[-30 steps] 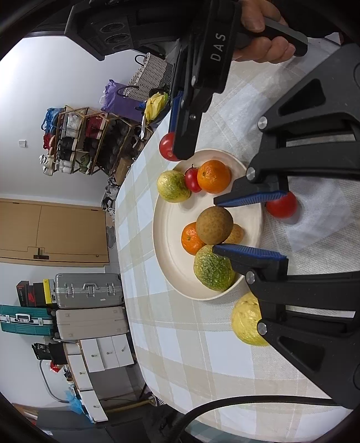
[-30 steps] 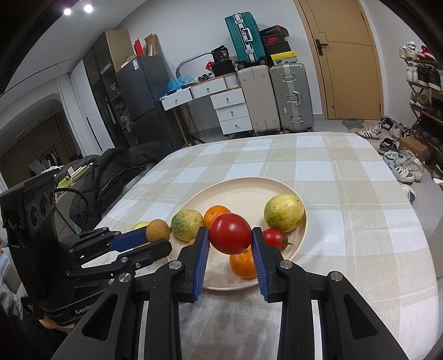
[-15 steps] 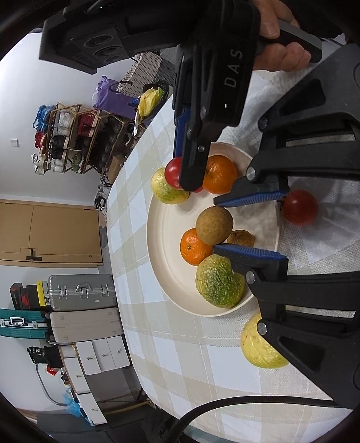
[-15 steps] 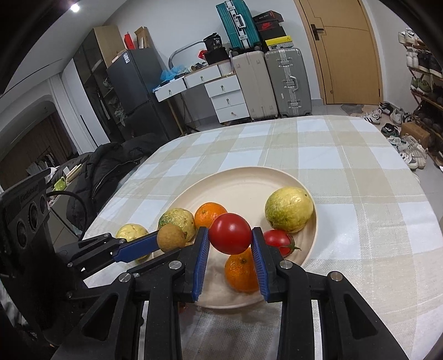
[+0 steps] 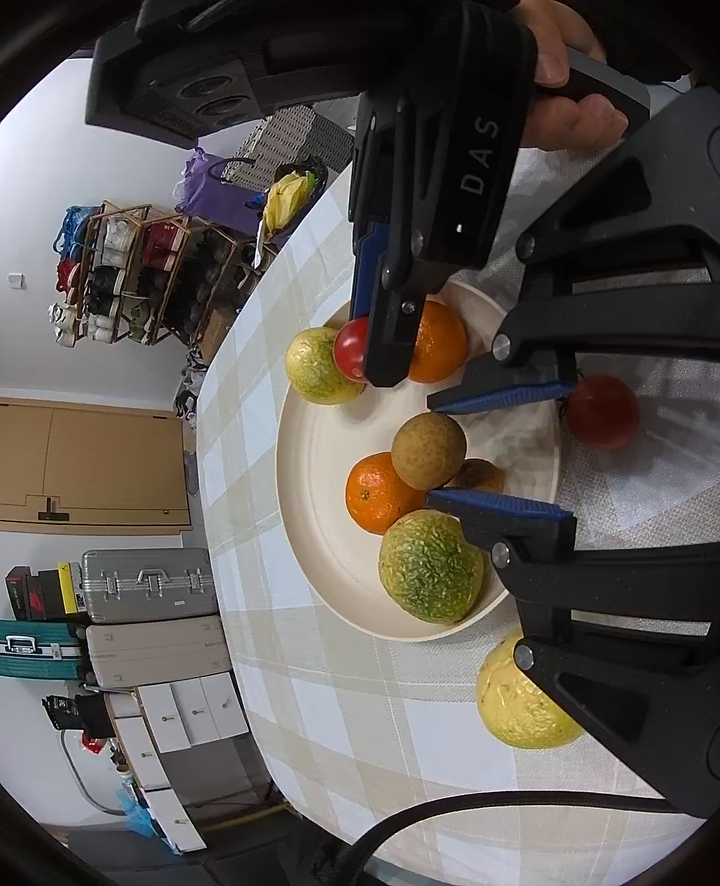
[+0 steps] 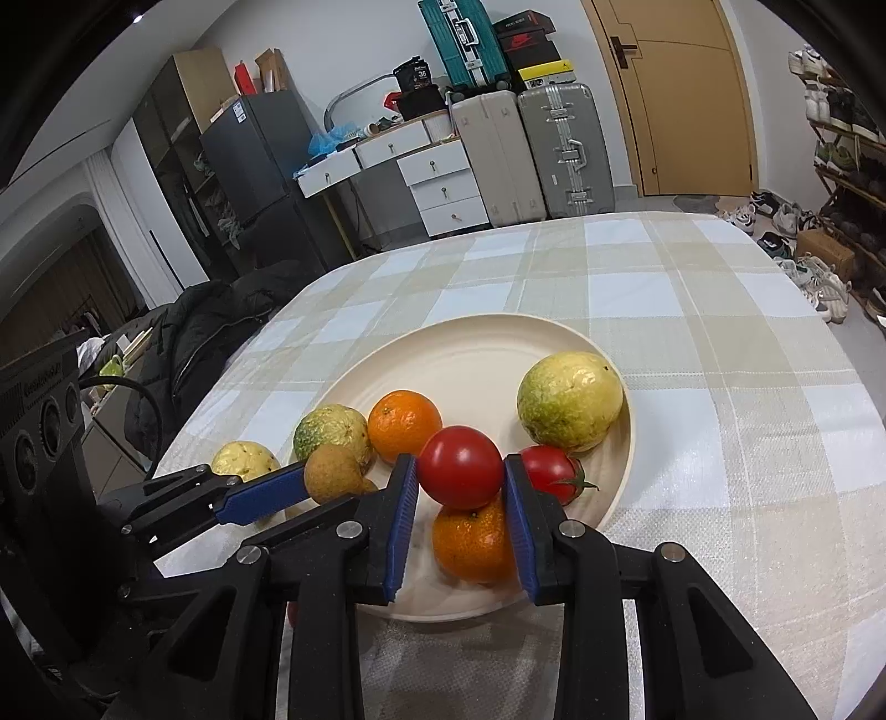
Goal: Organize fruits
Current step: 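Carry the tomato and longan into the white plate and open both tools, then pull both open tools back toward the last tomato and the large citron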
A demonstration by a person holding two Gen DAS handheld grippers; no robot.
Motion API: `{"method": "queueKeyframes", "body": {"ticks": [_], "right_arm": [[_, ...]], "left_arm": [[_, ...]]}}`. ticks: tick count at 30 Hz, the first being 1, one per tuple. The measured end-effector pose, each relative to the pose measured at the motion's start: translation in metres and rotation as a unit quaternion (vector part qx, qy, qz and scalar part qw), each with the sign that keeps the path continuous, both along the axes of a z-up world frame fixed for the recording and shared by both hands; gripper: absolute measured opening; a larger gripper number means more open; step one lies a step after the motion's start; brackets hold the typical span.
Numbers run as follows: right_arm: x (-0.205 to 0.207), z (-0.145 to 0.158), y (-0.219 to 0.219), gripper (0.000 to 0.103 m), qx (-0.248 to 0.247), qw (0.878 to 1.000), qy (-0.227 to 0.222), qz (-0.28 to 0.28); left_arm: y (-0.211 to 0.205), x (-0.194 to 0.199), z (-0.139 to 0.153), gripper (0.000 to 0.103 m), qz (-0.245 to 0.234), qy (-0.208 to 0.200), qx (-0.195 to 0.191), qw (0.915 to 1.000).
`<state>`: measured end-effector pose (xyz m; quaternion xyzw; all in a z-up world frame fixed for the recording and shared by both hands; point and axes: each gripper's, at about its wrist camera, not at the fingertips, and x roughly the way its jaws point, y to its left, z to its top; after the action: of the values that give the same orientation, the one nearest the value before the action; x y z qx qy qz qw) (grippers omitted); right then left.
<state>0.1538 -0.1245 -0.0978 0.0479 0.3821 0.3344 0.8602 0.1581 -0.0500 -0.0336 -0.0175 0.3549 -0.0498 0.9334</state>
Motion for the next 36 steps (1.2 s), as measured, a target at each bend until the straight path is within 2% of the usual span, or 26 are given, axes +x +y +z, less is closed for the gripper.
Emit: {"method": "queueKeyframes", "body": {"ticks": [6,12,15,16,17,18,20,21,23,24,26,27,30,36], "right_arm": [[0.000,0.000,0.000,0.031,-0.003,1.000,-0.001,0.002],[-0.009,0.006,-0.007,0.032,-0.010,1.000,-0.022,-0.005],[-0.017,0.012,-0.015,0.039,-0.008,1.000,-0.028,-0.011],[-0.020,0.014,-0.017,0.047,-0.007,0.999,-0.033,-0.012],[-0.024,0.017,-0.019,0.053,-0.004,0.999,-0.038,-0.013],[-0.028,0.019,-0.022,0.053,0.000,0.999,-0.041,-0.013],[-0.033,0.022,-0.026,0.056,0.005,0.999,-0.041,-0.016],[-0.035,0.023,-0.029,0.061,0.006,0.999,-0.040,-0.020],[-0.039,0.025,-0.036,0.081,0.014,0.998,-0.042,-0.035],[-0.040,0.026,-0.039,0.086,0.020,0.998,-0.044,-0.040],[-0.042,0.026,-0.044,0.099,0.032,0.998,-0.042,-0.046],[-0.041,0.026,-0.044,0.100,0.031,0.998,-0.036,-0.046],[-0.041,0.028,-0.043,0.103,0.023,0.998,-0.032,-0.049],[-0.044,0.024,-0.038,0.103,0.010,0.998,-0.025,-0.048]], "left_arm": [[0.000,0.002,-0.003,0.024,0.001,0.008,0.001,1.0000],[0.003,-0.001,-0.002,0.024,0.007,0.003,-0.003,1.0000],[0.006,-0.006,-0.003,0.026,0.010,0.008,-0.004,0.9999],[0.007,-0.008,-0.002,0.033,0.008,0.010,-0.005,0.9999],[0.008,-0.011,-0.001,0.044,0.006,0.008,-0.007,0.9999],[0.010,-0.016,0.001,0.050,0.006,0.002,-0.008,0.9999],[0.014,-0.026,0.006,0.081,0.013,-0.009,-0.009,0.9998],[0.016,-0.031,0.010,0.086,0.019,-0.014,-0.010,0.9997],[0.023,-0.041,0.017,0.088,0.022,-0.024,-0.021,0.9993],[0.027,-0.047,0.021,0.088,0.024,-0.026,-0.026,0.9991],[0.036,-0.057,0.026,0.100,0.031,-0.029,-0.035,0.9985],[0.040,-0.064,0.028,0.103,0.036,-0.033,-0.039,0.9981],[0.049,-0.082,0.033,0.102,0.042,-0.042,-0.041,0.9974],[0.055,-0.096,0.033,0.103,0.052,-0.032,-0.028,0.9978]]}}
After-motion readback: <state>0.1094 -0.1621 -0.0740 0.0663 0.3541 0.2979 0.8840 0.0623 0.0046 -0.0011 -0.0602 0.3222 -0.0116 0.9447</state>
